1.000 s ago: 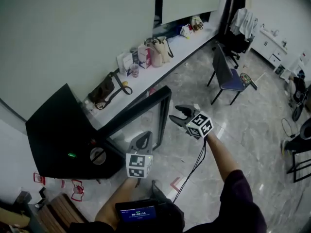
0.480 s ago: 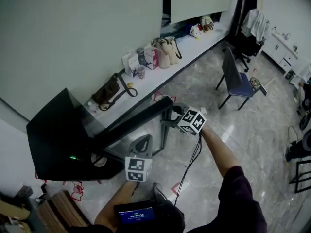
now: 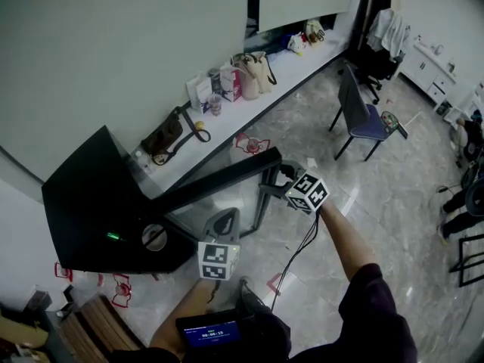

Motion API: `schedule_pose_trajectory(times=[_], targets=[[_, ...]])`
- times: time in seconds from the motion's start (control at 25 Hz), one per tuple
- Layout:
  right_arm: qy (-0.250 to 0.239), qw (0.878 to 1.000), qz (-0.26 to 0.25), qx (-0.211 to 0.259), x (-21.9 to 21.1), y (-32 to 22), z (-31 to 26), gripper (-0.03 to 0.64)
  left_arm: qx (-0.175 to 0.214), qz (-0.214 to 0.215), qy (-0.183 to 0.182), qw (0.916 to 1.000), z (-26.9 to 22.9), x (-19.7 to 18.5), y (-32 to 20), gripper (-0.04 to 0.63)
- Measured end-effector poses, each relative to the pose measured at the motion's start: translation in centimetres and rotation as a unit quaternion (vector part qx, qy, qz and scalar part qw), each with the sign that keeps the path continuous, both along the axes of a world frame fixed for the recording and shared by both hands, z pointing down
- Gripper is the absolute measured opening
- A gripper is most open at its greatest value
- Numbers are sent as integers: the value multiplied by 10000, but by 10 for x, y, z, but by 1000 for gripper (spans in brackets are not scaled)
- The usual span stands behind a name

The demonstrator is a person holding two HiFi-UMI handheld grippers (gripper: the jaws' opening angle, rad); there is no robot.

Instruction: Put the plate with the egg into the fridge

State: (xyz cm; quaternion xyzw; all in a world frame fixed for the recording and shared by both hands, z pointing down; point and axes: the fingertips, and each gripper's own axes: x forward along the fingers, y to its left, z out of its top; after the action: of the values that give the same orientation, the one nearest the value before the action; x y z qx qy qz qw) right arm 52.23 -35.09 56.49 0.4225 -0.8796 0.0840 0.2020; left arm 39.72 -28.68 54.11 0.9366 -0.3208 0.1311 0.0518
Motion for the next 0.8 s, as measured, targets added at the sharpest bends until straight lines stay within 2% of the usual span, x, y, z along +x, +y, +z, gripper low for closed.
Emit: schedule_pose_trajectory(times=[0.2,0.28,0.36,0.6,0.8], targets=[[276,9974,664,68,4,60,-4,296,-34,293,81,9995,-2,-17,46,9],[369,9946,965,72,3,87,-5,219,-50,412,96,9991,-2,-28,67,9],[391,9920,1201,53,-2,113,-6,216,-69,519,112,9986,-1,-40,85,9],[365,9835,1772,88,-40,191,-10,210,-73,785,180,9967,-2,-82,143,9],[252,9811,1909,206,-89,254,-14,199,-152,979,203,9949,5,-109,191,9]])
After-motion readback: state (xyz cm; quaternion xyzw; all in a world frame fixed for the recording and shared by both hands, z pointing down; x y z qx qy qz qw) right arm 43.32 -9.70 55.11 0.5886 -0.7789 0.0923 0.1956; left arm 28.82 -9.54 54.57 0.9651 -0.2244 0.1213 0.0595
